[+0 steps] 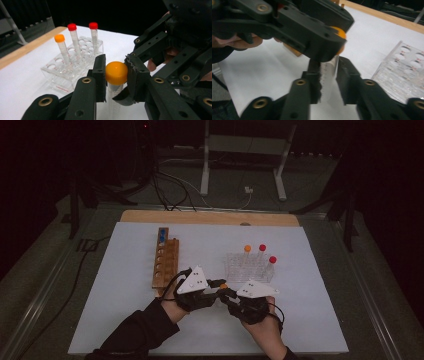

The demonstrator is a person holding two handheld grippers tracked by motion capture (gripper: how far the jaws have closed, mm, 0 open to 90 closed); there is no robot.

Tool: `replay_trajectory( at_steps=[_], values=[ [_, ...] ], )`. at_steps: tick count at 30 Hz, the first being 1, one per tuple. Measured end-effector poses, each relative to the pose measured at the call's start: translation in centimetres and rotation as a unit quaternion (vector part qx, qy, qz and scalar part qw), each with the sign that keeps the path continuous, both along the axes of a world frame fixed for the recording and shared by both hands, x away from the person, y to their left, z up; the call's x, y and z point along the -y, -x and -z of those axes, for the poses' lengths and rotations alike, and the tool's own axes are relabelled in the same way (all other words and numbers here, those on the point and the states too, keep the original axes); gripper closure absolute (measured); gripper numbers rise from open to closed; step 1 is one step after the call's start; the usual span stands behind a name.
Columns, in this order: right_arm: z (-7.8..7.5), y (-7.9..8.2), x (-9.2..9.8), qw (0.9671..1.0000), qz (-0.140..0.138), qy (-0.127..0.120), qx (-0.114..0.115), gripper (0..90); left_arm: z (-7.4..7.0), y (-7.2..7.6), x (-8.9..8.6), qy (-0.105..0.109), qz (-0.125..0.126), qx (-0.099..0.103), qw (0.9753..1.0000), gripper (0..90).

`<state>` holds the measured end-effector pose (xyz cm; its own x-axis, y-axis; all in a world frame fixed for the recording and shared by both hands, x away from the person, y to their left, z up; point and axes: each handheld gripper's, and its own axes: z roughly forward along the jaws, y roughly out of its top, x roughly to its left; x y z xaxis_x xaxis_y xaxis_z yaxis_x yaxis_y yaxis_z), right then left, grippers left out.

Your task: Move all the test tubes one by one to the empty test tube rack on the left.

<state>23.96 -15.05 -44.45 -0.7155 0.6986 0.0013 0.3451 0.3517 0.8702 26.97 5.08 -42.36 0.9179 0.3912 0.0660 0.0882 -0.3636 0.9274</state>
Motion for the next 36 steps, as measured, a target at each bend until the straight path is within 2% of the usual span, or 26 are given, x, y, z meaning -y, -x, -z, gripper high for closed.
replay_trajectory(
  at_steps=[4,8,11,16,20,24,29,36],
  values=[
    [0.1,-0.2,0.3,1.0000,0.004,-0.003,-0.003,60.7,-0.7,-0.2,-0.5,0.004,-0.004,0.008,1.0000,72.0],
    [-0.3,-0.1,0.5,0.9999,0.005,-0.014,0.006,50.8,-1.4,-0.6,-1.3,0.007,-0.017,0.013,0.9997,72.1],
    [-0.5,0.1,0.4,0.9997,0.008,-0.013,0.021,39.3,-2.0,-1.0,-2.0,0.009,-0.026,0.020,0.9994,72.0],
    [-0.8,0.3,0.3,0.9990,0.012,-0.025,0.034,20.4,-3.2,-1.8,-3.3,0.008,-0.044,0.025,0.9987,72.0],
    [-0.8,0.2,0.3,0.9989,0.015,-0.029,0.033,12.8,-4.0,-2.6,-4.5,0.005,-0.064,0.030,0.9975,72.0],
    [-0.8,0.2,0.4,0.9986,0.021,-0.035,0.035,1.6,-4.6,-3.3,-5.8,0.003,-0.085,0.037,0.9957,72.0],
    [-0.8,0.2,0.6,0.9989,0.002,-0.037,0.029,0.0,-5.0,-4.3,-7.4,-0.004,-0.112,0.041,0.9928,72.0],
    [-0.9,0.2,0.8,0.9986,-0.008,-0.046,0.025,0.0,-5.5,-5.7,-9.7,0.001,-0.153,0.040,0.9874,72.0]
  ],
)
